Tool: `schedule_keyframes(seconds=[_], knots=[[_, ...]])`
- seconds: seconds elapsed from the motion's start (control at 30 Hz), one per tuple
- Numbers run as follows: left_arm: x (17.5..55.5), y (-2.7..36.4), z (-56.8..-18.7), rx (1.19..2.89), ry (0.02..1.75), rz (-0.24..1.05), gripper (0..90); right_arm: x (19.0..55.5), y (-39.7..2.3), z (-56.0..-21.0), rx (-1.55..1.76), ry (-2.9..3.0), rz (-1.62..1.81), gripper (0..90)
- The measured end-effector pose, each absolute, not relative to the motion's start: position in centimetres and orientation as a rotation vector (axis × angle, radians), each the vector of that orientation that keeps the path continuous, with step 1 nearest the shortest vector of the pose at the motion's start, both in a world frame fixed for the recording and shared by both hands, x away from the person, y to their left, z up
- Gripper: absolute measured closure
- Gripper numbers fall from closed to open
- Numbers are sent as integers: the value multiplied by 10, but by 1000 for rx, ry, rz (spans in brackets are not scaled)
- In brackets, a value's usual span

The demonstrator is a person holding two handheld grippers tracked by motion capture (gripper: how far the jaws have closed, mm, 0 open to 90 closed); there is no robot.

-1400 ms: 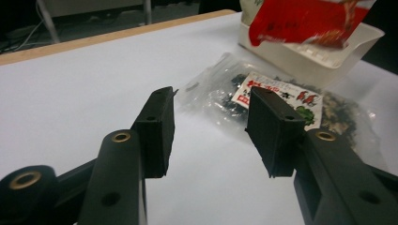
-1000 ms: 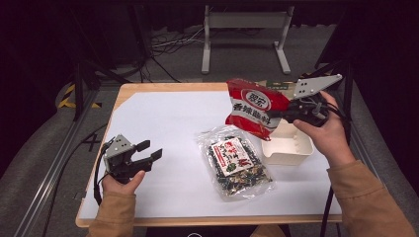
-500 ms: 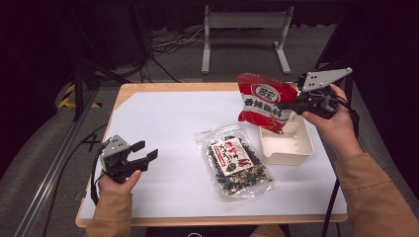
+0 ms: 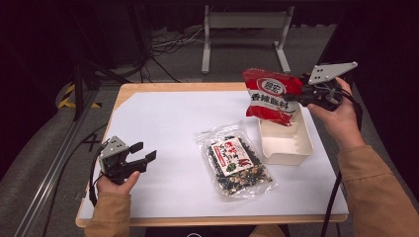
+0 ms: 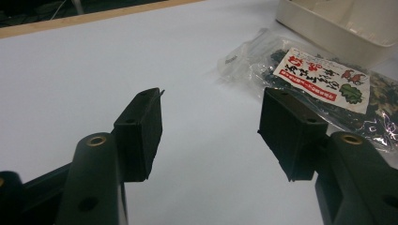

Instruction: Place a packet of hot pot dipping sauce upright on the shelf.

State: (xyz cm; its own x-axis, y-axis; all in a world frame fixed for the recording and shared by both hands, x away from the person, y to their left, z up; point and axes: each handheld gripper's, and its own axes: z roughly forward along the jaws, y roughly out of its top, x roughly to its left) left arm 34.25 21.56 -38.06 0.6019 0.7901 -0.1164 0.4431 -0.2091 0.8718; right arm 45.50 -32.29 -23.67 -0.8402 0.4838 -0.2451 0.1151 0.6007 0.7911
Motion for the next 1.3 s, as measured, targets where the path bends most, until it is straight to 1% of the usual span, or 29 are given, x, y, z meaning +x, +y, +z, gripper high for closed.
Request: schedule_keyframes(seconds=[0.43, 0.93, 1.3], knots=[[343, 215, -381, 1849, 997, 444, 399, 475, -343, -245, 501, 2392, 1112, 891], [343, 215, -383, 1853, 1000, 440, 386, 503, -359, -265, 522, 2397, 1077, 890], [344, 214, -384, 1854, 1002, 433, 385, 502, -365, -266, 511, 2386, 1055, 890]])
